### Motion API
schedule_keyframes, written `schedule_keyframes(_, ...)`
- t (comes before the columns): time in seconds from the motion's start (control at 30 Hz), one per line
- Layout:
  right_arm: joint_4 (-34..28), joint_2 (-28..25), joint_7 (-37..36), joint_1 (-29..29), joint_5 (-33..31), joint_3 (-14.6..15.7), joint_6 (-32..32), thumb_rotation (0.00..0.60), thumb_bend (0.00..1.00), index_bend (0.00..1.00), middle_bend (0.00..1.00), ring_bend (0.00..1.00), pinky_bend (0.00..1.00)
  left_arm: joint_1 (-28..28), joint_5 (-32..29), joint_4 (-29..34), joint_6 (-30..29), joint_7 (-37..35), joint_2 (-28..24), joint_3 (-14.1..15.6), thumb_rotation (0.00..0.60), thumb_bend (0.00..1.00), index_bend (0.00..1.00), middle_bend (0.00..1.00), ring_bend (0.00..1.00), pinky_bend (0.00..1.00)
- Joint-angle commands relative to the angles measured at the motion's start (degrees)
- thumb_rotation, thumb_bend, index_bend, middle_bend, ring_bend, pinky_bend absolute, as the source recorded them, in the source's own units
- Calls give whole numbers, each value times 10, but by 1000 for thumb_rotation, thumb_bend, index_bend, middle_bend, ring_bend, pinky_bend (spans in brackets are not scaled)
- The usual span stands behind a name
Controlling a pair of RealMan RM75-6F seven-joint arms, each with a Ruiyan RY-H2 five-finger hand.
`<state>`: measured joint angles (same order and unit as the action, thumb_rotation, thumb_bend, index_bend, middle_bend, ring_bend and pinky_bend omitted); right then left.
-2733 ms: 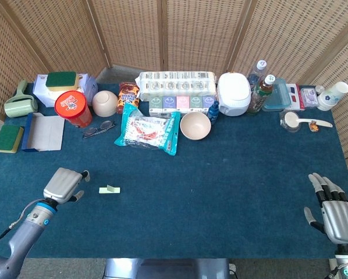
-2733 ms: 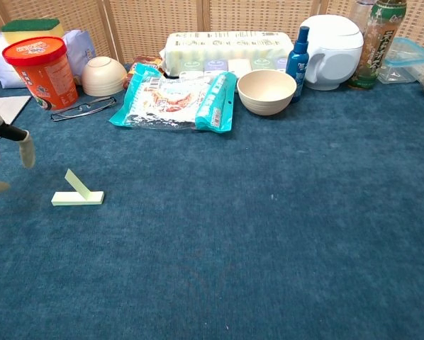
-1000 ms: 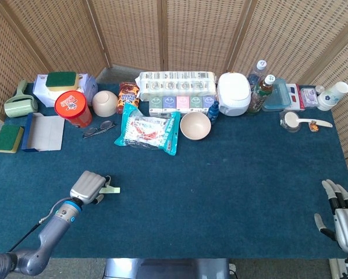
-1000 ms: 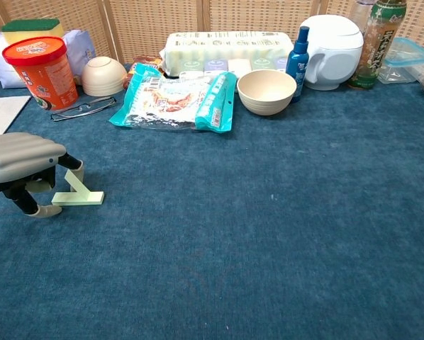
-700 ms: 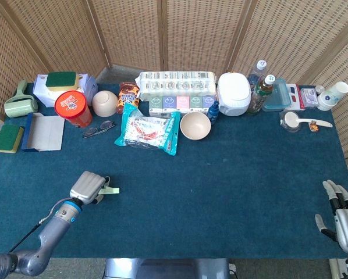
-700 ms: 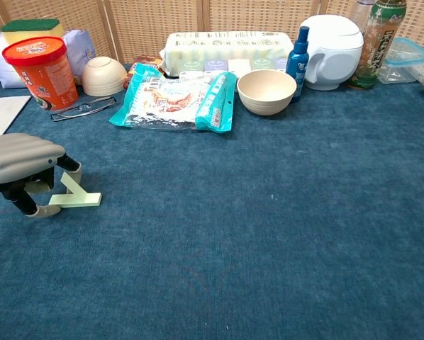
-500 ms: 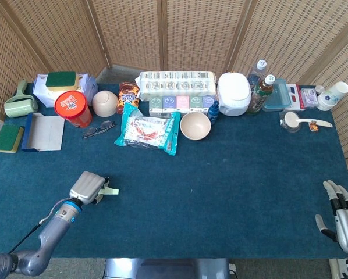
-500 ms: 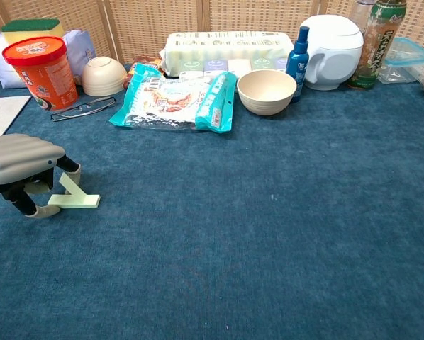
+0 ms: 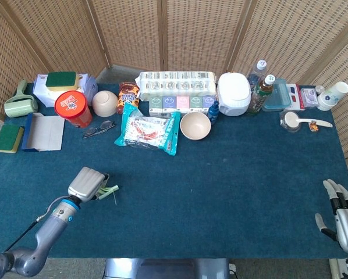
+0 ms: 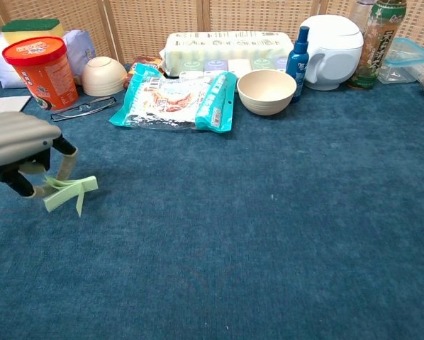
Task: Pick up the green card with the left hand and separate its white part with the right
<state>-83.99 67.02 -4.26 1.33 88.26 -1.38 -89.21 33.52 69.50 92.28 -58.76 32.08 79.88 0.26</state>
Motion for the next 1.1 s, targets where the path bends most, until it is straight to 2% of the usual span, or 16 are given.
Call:
schedule_keyframes(0.03, -1, 0, -1, -1, 1, 0, 2, 600, 398, 0, 95, 102, 178, -1, 33, 10, -10, -26, -30, 2, 600, 438, 630, 1000, 1000, 1000)
schedule_keyframes(0.23, -7, 0, -3, -8, 4, -2, 7, 600, 398, 0, 95, 103, 178, 0, 77, 41, -24, -75, -101, -6, 600, 438, 630, 1000, 1000, 1000)
schedule_keyframes(0.4, -12, -1, -2, -13, 9, -3, 11, 600, 397, 0, 95, 102, 178, 4, 72, 65, -14, -104, -136, -16, 600, 438, 630, 1000, 1000, 1000)
schedule_keyframes(0.9, -17, -1, -6, -22, 12, -2, 22, 600, 397, 0, 95, 102, 178, 11, 53, 79, 15, -111, -161, -22, 600, 434, 629, 1000, 1000, 1000)
schedule_keyframes(1.1, -30, 3, -32, -41, 26, -4, 36, 600, 398, 0, 95, 103, 178, 37, 29, 96, 62, -133, -191, -38, 600, 434, 629, 1000, 1000, 1000)
